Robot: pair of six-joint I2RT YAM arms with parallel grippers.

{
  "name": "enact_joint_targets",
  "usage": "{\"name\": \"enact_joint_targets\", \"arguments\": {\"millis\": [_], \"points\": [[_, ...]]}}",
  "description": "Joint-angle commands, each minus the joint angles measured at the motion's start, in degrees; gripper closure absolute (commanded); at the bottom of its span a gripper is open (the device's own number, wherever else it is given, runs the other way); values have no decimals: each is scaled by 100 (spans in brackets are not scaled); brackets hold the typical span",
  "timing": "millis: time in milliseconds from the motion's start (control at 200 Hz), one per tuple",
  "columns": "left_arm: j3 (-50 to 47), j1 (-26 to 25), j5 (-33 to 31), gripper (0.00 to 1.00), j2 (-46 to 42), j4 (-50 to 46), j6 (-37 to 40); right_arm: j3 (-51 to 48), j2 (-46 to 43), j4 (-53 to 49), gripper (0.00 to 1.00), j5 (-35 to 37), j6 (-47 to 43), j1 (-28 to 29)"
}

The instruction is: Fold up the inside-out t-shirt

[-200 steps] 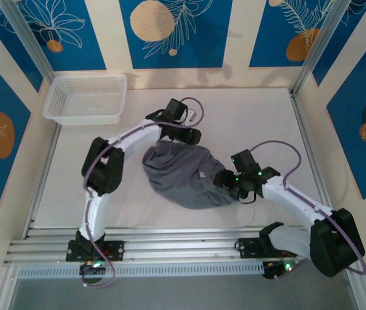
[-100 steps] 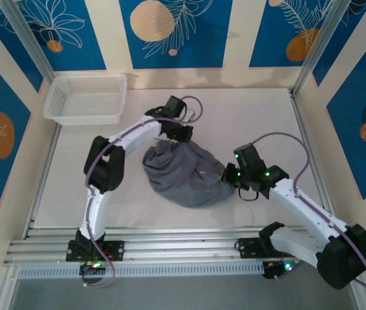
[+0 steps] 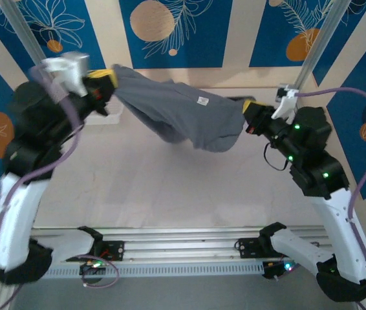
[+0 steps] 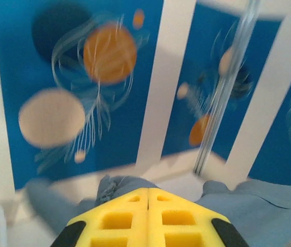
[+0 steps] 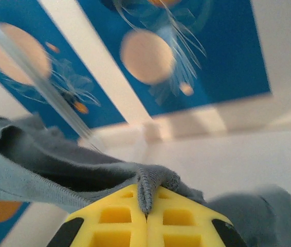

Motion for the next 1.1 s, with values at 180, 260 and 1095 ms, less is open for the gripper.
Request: {"name": "enact_joint_targets", "arguments": {"millis": [180,260,1095], "points": [[-204,17,378,100,-551,646,-147,1724,192,1206,100,-970,-645,146],[-274,23,439,100,-581,754,-246,2335,545,940,100,-1005,-742,154],[1368,1049,-515,37,4280,669,108,8235,7873,-2520,15,-2485,-177,-2334]]}}
